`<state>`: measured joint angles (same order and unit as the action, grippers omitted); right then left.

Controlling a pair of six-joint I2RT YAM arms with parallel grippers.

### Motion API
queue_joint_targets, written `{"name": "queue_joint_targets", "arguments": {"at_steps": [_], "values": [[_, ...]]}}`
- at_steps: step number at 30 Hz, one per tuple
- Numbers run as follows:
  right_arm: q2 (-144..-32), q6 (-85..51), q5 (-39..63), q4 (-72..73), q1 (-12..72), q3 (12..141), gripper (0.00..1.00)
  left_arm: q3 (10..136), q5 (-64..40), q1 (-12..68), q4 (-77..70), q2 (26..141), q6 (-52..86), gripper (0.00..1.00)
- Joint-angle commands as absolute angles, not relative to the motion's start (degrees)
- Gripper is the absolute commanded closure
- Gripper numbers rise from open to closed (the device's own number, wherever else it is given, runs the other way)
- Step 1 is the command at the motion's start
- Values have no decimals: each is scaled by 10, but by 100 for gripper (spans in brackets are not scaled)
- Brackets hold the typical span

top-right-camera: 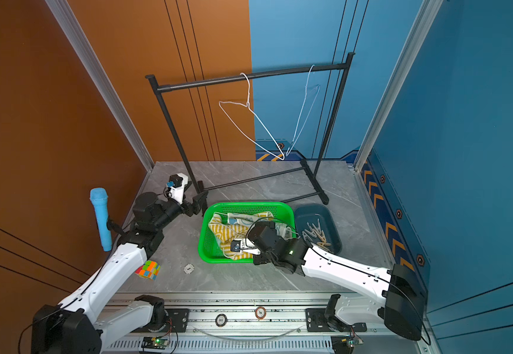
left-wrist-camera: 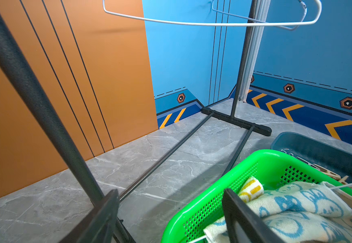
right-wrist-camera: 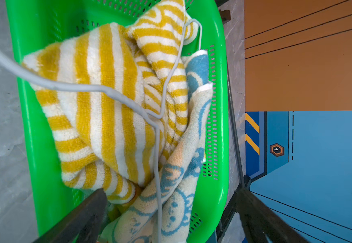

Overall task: Remove the clothespins securing towels to the hanger
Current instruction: Pick up the hanger from the basket.

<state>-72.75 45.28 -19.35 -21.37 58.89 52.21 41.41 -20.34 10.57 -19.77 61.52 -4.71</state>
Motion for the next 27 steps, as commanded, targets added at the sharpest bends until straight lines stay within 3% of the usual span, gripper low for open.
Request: {"name": "queue_joint_targets", "arguments": {"at_steps": [1, 5, 14, 27], "values": [[-748, 481, -212, -197, 587, 541, 5, 411, -210, 109, -195, 613, -46, 21], [-776, 484, -214, -182, 577, 547, 12, 411, -211, 110, -195, 614, -46, 21], [-821, 497, -228, -149, 554, 559, 45, 411, -211, 111, -194, 618, -47, 21], [-824, 480, -228, -142, 549, 559, 75, 410, -210, 111, -194, 620, -50, 20]]}}
